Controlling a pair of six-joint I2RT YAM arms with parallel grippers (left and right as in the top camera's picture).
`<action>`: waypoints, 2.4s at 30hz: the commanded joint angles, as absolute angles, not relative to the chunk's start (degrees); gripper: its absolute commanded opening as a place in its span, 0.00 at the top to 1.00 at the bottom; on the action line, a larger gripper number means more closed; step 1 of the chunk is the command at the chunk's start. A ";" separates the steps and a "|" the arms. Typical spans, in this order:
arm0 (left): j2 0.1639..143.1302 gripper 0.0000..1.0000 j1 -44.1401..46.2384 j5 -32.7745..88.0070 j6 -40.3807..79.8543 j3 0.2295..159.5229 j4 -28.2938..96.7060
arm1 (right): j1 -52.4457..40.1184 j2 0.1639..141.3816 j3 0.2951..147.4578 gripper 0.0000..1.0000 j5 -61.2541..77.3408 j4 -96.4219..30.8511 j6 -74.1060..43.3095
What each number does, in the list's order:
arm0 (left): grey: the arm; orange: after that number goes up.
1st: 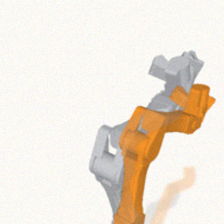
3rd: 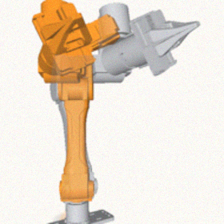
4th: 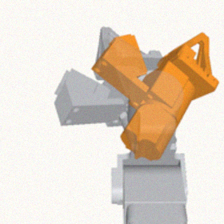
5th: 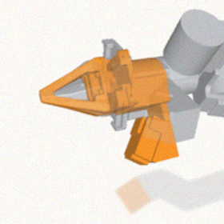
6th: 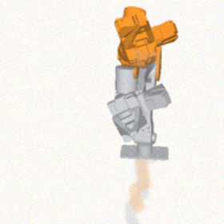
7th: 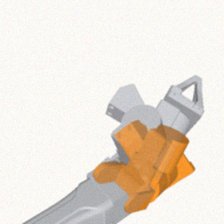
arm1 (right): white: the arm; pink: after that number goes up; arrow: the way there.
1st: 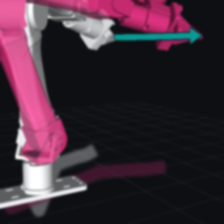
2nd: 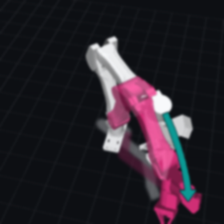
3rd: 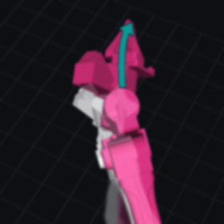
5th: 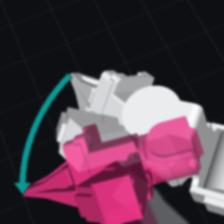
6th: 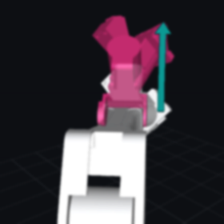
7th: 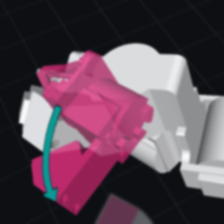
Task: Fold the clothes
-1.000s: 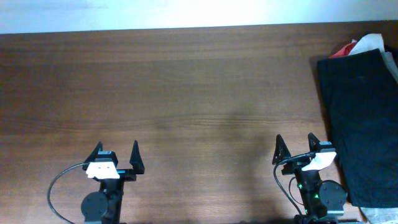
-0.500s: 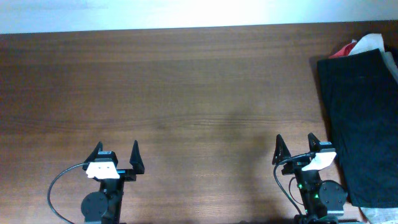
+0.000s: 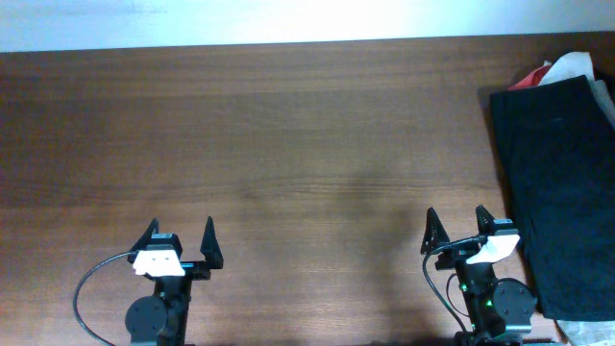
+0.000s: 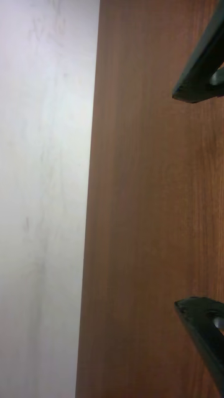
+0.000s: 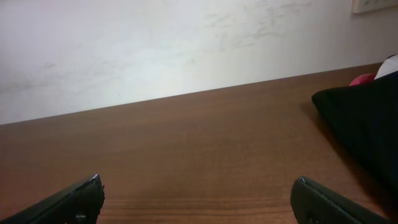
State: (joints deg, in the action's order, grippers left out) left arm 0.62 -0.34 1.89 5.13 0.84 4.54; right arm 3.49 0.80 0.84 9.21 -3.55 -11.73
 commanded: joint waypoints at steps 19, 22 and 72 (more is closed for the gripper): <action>0.36 0.01 -0.16 2.11 4.21 0.49 4.60 | 2.85 0.21 0.32 0.01 9.91 -3.57 -11.35; 0.36 0.01 -0.16 2.11 4.21 0.49 4.60 | 2.85 0.21 0.32 0.01 9.93 -3.49 -11.38; 0.36 0.01 -0.14 2.11 4.21 0.49 4.60 | 9.78 127.52 83.70 0.04 -33.21 -13.41 7.27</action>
State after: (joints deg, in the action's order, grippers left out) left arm 0.62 -0.34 1.89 5.13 0.84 4.54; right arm 8.34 125.60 82.83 -34.46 -13.34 6.94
